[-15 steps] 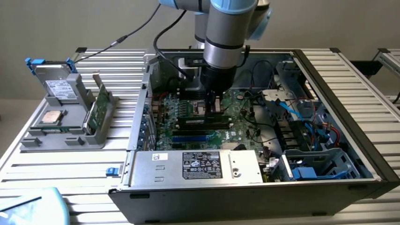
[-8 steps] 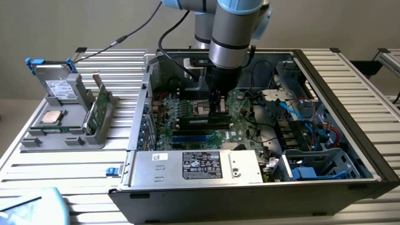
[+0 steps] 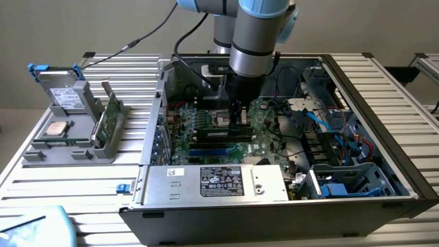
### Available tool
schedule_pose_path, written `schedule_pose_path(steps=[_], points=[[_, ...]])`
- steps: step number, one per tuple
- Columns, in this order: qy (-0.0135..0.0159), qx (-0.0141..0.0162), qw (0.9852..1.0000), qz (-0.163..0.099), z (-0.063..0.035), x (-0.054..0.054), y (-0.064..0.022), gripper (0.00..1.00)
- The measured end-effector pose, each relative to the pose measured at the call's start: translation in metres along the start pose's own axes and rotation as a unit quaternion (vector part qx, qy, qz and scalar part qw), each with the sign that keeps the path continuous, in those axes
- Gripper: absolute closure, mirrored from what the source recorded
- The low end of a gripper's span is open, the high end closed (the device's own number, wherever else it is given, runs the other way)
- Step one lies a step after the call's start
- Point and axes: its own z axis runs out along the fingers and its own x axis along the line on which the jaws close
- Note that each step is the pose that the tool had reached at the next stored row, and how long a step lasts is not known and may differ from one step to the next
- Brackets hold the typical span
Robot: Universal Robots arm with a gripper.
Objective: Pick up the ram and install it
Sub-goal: 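Insert the ram into the slot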
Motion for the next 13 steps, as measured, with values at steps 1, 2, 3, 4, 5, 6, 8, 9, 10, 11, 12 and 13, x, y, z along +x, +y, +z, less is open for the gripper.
schedule_pose_path(steps=[1, 2, 3, 4, 5, 6, 8, 9, 10, 11, 12, 13], points=[[-0.0006, -0.0017, 1.0000, 0.000, 0.0001, 0.0000, 0.0000, 0.86], [-0.0008, -0.0034, 1.0000, 0.000, 0.0001, 0.0000, 0.0000, 0.86], [-0.0009, -0.0050, 1.0000, 0.000, 0.0001, 0.0000, 0.0000, 0.86], [-0.0011, -0.0073, 1.0000, 0.000, 0.0002, 0.0000, 0.0000, 0.86], [-0.0012, -0.0090, 1.0000, -0.001, 0.0004, -0.0001, 0.0000, 0.86], [-0.0012, -0.0102, 0.9999, -0.001, 0.0006, -0.0001, 0.0000, 0.86], [-0.0013, -0.0116, 0.9999, -0.001, 0.0011, -0.0001, 0.0000, 0.86], [-0.0013, -0.0120, 0.9999, -0.001, 0.0016, -0.0001, -0.0001, 0.86], [-0.0013, -0.0125, 0.9999, -0.001, 0.0020, -0.0001, -0.0002, 0.86], [-0.0013, -0.0130, 0.9999, -0.001, 0.0025, -0.0002, -0.0003, 0.86], [-0.0013, -0.0136, 0.9999, -0.001, 0.0028, -0.0001, -0.0008, 0.86], [-0.0012, -0.0142, 0.9999, -0.001, 0.0028, -0.0001, -0.0014, 0.86]])
